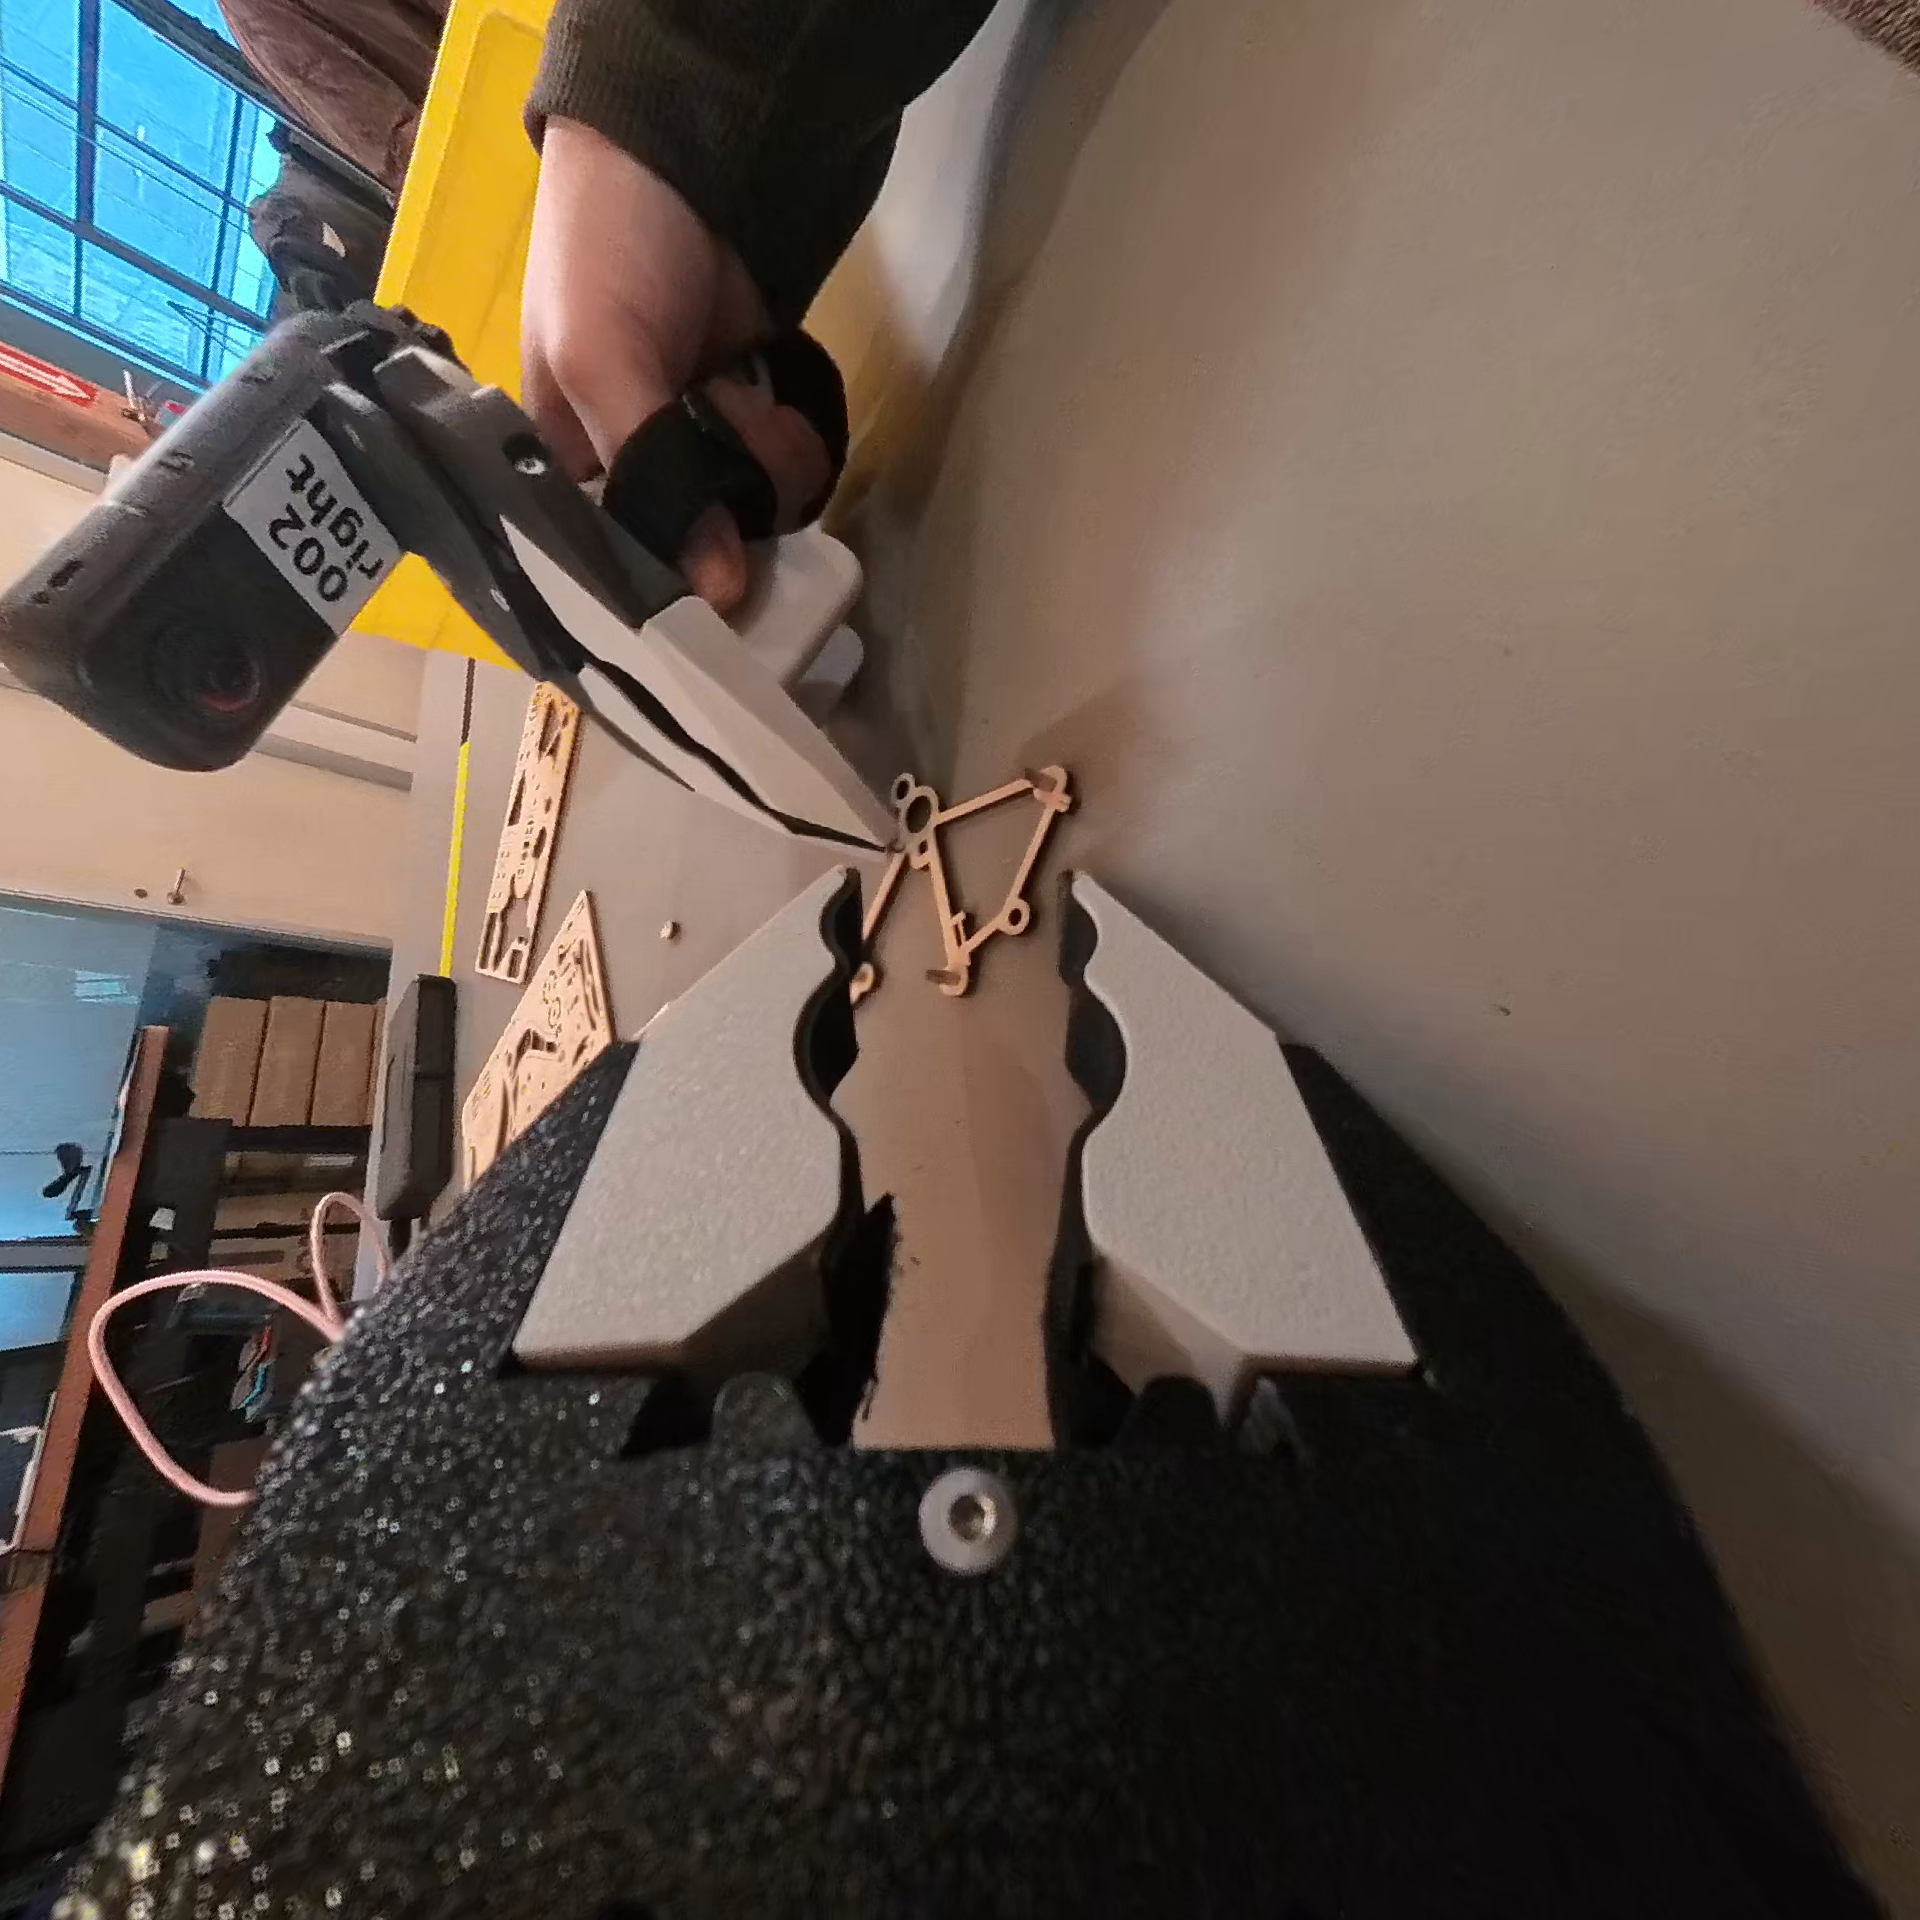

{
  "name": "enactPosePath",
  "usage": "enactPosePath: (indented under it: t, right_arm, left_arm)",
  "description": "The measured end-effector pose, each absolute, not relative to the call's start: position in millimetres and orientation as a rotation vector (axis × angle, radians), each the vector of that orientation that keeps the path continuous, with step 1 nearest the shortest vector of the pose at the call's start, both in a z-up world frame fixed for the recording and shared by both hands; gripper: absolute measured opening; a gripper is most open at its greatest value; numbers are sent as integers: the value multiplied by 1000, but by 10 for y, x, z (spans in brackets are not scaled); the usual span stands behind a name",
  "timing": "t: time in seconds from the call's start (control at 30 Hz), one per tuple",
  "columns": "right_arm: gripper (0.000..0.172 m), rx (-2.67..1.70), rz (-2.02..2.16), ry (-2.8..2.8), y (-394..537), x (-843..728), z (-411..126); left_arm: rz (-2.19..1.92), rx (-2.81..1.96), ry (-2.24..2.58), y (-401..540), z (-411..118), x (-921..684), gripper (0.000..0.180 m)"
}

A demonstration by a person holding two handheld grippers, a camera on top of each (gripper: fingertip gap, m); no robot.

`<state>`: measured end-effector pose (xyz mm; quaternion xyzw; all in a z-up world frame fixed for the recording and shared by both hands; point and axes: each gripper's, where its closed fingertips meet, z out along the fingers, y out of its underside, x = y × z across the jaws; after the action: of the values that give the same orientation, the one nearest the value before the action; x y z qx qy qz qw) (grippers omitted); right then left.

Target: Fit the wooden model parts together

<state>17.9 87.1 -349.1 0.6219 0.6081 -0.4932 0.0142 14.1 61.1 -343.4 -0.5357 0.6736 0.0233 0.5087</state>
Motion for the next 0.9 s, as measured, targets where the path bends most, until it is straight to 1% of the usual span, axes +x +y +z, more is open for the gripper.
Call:
enactPosePath:
  t: [0.03,0.13,0.23,0.43,0.53,0.7,0.8,0.9]
  right_arm:
    - [1,1932,-1554,1870,871,176,-3475]
    - [1,1920,-1605,1823,879,162,-3438]
    - [0,1937,-1543,1963,900,162,-3485]
    - [0,1909,-1255,2449,852,183,-3538]
    - [1,1918,-1132,2584,873,188,-3549]
    - [0,1896,-1044,2681,866,196,-3554]
    - [0,1897,-973,2722,867,198,-3560]
    - [0,1899,-827,2760,868,203,-3568]
  left_arm:
    - [64,-1289,1625,619,-3433,134,35]
    - [101,-1272,1639,636,-3431,101,35]
    - [119,-1264,1648,643,-3433,69,34]
    - [45,-1333,1656,609,-3490,82,21]
    - [0,-1364,1667,579,-3519,98,17]
    - [-90,-1426,1657,549,-3537,155,10]
    - [-124,-1488,1621,566,-3534,155,10]
    - [-234,-1585,1518,600,-3496,141,21]
